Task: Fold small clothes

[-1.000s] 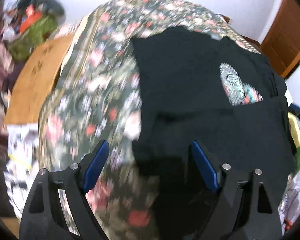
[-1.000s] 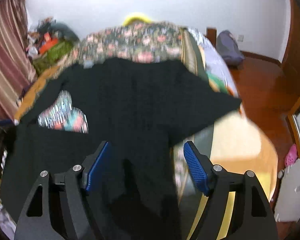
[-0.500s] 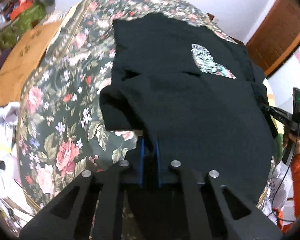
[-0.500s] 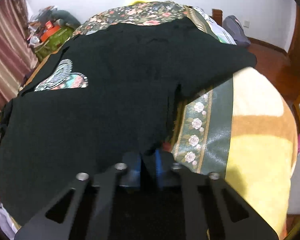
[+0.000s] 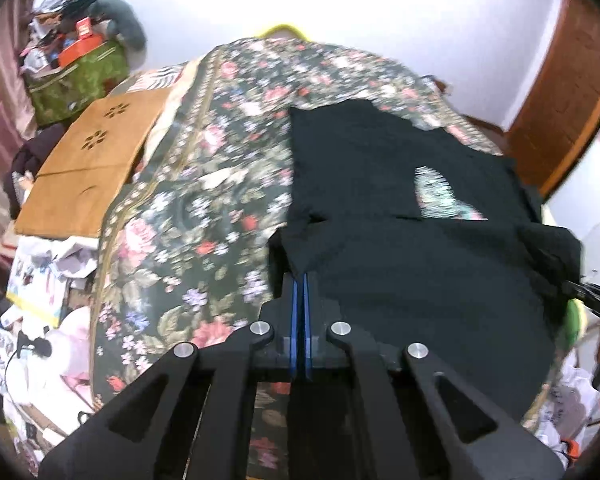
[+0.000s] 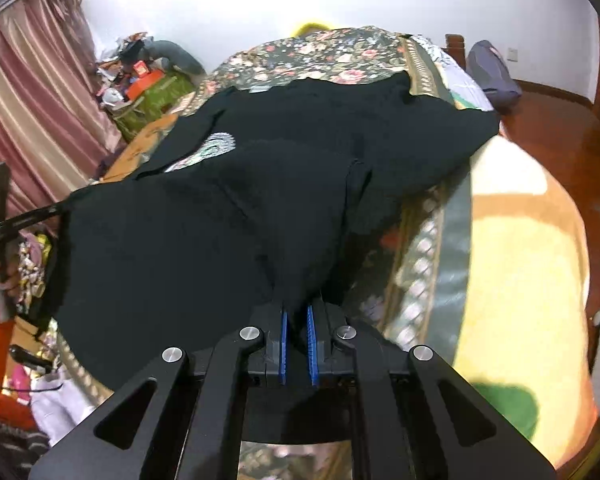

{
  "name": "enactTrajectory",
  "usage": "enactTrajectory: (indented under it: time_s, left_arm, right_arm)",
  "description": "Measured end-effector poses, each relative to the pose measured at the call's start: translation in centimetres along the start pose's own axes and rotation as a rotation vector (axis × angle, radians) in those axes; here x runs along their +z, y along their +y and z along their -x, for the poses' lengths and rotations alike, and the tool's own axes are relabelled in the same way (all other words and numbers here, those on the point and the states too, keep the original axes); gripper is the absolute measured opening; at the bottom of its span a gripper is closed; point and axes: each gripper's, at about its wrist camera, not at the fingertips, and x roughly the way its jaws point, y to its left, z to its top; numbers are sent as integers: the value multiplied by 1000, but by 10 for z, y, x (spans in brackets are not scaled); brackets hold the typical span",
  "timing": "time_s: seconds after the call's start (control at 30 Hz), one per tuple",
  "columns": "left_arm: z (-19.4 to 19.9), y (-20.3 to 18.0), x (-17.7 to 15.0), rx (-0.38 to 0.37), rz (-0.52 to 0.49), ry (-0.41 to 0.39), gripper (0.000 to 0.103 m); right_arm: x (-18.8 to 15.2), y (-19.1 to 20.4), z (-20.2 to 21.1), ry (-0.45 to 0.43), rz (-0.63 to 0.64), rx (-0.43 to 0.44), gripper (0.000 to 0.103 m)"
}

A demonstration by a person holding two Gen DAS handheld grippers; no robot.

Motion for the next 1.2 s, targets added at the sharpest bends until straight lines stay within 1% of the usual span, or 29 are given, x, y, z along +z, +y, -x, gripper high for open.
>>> enactTrajectory:
  time_s: [0.03, 0.13, 0.17, 0.2, 0.23, 0.27, 0.3, 0.33, 0.4, 0.43, 0.47, 0.5, 0.53, 0.57, 0.67, 0.7, 0.77, 0.83, 0.87, 0.9, 0.97, 1.07, 1.13, 1.2]
  left_arm:
    - [-5, 2, -3, 12, 6, 14, 2]
    - [-29, 14, -14, 26, 23, 93, 3]
    - [-38, 17, -18, 51, 27, 131, 3]
    - [-43, 19, -23, 85, 22, 152, 3]
    - [-46, 20, -25, 116, 16, 164, 3]
    - [-46, 21, -26, 131, 11, 166, 3]
    - [-45, 23, -26, 132, 10, 165, 3]
    - [-42, 25, -23, 128, 14, 159, 7]
    - [-32, 27, -16, 120, 21, 129, 12]
    - [-27, 26, -10, 123, 20, 109, 19]
    - [-23, 24, -4, 128, 17, 90, 28]
    - [-18, 20, 4, 126, 11, 66, 33]
    - [-15, 15, 12, 115, 4, 46, 43]
    - [-13, 10, 18, 101, -6, 30, 51]
    - [-19, -12, 37, 78, -48, 6, 59]
    - [-24, -23, 44, 66, -66, 4, 60]
    - [-34, -38, 53, 42, -85, 6, 67]
    - [-51, -55, 63, 26, -108, 21, 67]
    - [-60, -64, 68, 28, -124, 33, 67]
    - [-67, -70, 71, 30, -137, 40, 67]
    - [-84, -84, 78, 35, -168, 58, 67]
    - [-110, -97, 89, 39, -189, 96, 67]
    - [-118, -101, 94, 27, -184, 110, 67]
    - [-126, -104, 97, 13, -182, 119, 67]
  right_arm:
    - [-3, 3, -5, 17, 17, -8, 11]
    - [-9, -5, -20, 76, 10, -37, 11]
    - [-9, -9, -24, 93, -2, -45, 13]
    - [-9, -14, -27, 104, -15, -51, 18]
    - [-8, -20, -28, 109, -32, -62, 21]
    - [-6, -22, -26, 106, -42, -68, 22]
    - [-4, -24, -22, 98, -49, -77, 26]
    - [0, -27, -18, 85, -52, -89, 32]
    - [8, -29, -7, 41, -49, -109, 40]
    - [13, -31, -2, 16, -45, -114, 42]
    - [21, -33, 2, -8, -41, -118, 42]
    - [26, -34, 6, -28, -39, -121, 43]
    - [35, -36, 8, -56, -38, -127, 43]
    - [38, -34, 9, -74, -38, -131, 44]
    - [53, -35, -2, -99, -34, -142, 45]
    - [52, -34, -3, -104, -29, -147, 45]
    - [63, -35, -21, -103, -21, -174, 46]
    - [65, -42, -31, -93, -28, -214, 47]
    - [69, -45, -45, -80, -36, -251, 47]
    - [70, -51, -48, -73, -40, -268, 47]
    - [75, -56, -67, -61, -37, -309, 47]
    - [80, -65, -79, -70, -43, -333, 46]
    - [81, -74, -76, -93, -78, -303, 23]
    - [81, -80, -70, -109, -104, -273, 16]
